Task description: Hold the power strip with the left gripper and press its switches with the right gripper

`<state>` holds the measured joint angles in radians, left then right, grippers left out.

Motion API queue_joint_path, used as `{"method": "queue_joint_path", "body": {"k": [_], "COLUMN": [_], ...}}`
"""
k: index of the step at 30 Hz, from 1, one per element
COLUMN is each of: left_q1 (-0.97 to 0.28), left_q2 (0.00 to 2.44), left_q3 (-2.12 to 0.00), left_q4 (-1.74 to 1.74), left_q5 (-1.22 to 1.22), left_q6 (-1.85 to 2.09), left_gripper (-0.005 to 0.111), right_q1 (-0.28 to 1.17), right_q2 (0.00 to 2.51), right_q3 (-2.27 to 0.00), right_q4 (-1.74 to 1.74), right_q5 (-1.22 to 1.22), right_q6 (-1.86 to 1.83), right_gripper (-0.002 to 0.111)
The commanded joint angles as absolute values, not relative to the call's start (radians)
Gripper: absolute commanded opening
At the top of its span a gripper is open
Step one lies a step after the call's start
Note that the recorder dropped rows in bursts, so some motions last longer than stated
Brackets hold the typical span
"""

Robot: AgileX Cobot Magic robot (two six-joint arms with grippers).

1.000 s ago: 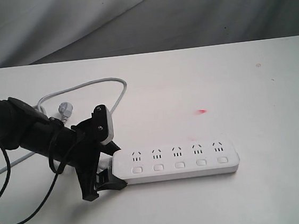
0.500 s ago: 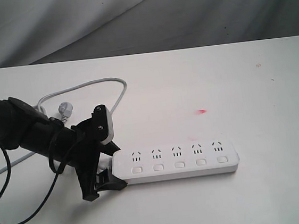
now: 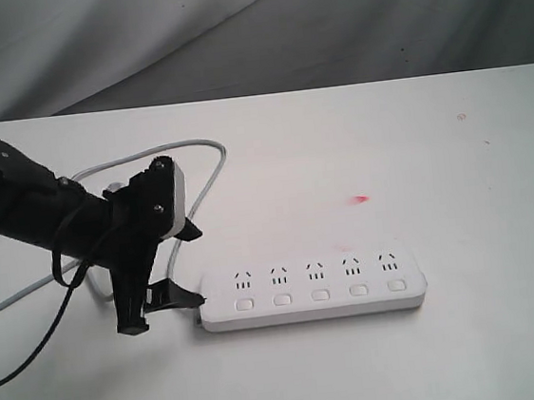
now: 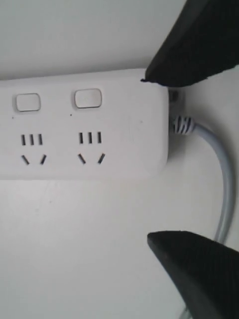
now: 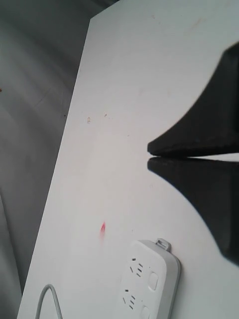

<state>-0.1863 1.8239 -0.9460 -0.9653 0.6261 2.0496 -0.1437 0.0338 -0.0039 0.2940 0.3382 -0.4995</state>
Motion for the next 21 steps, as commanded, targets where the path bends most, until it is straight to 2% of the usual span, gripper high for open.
{"method": "queue_joint_path", "body": {"k": [1,12,21], "left_q1": [-0.191,-0.191,-0.191], "left_q2": [1.743,1.437,1.072], "left_q3": [-0.949,-0.949,-0.949], "left_q4": [-0.959,-0.843,-0.823], "left_q5": [0.625,0.629,0.646], "left_q6": [1.959,1.616,1.174], "left_gripper": [0.075,0.075,0.075], "right_q1": [-0.15,-0.15,-0.15], "right_q2": [0.028,0.028,0.028], "right_q3": [0.0,0.0,0.0], "right_q4": [0.302,0.302,0.306], "right_q5": [0.327,0.327,0.325], "right_q6": [-0.497,-0.497,-0.497], "right_gripper": [0.0,0.0,0.0]}}
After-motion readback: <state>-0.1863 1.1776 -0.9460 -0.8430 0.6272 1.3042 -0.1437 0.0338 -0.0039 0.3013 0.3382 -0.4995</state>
